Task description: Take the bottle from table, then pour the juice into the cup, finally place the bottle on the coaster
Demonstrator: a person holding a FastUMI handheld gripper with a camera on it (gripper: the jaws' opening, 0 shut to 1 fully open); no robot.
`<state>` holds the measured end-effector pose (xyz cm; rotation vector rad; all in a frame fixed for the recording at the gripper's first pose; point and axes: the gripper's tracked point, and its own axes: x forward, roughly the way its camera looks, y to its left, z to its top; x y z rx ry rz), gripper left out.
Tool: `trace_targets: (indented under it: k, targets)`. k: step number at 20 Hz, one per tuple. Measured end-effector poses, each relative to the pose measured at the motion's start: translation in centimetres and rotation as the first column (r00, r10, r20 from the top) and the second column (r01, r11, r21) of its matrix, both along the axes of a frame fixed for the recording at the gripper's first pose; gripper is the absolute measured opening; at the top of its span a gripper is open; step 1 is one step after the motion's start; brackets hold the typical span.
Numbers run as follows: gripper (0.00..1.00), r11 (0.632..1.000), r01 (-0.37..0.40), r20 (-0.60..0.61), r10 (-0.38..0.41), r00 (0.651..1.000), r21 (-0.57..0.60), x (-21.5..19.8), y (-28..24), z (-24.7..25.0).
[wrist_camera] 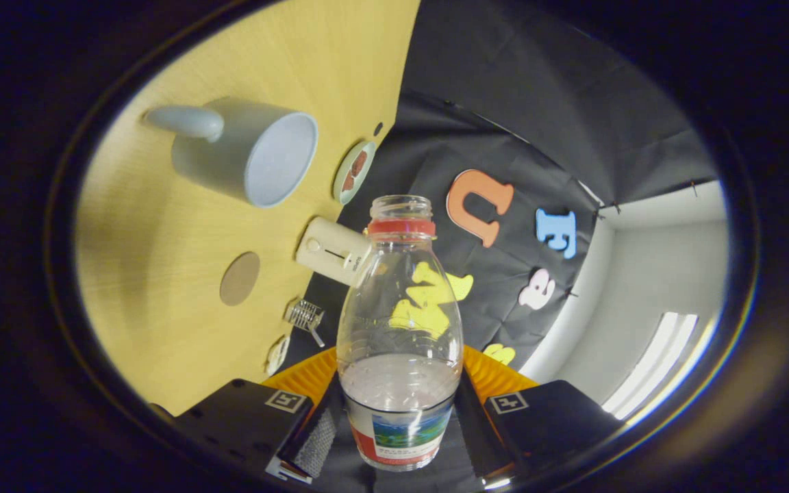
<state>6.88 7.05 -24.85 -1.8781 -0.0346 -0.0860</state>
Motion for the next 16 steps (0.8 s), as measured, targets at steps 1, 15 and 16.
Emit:
trace_targets:
  k: [1, 15, 16]
  targets:
    - [0.82, 0.999, -0.002, -0.007, 0.002, 1.000, 0.047, -0.2, -0.1, -0.3]
    - [0.82, 0.697, 0.043, -0.054, -0.006, 0.999, 0.716, 0.4, -1.6, -0.9]
    - [0.82, 0.664, 0.048, -0.053, -0.014, 0.999, 0.746, 0.7, -2.1, -0.7]
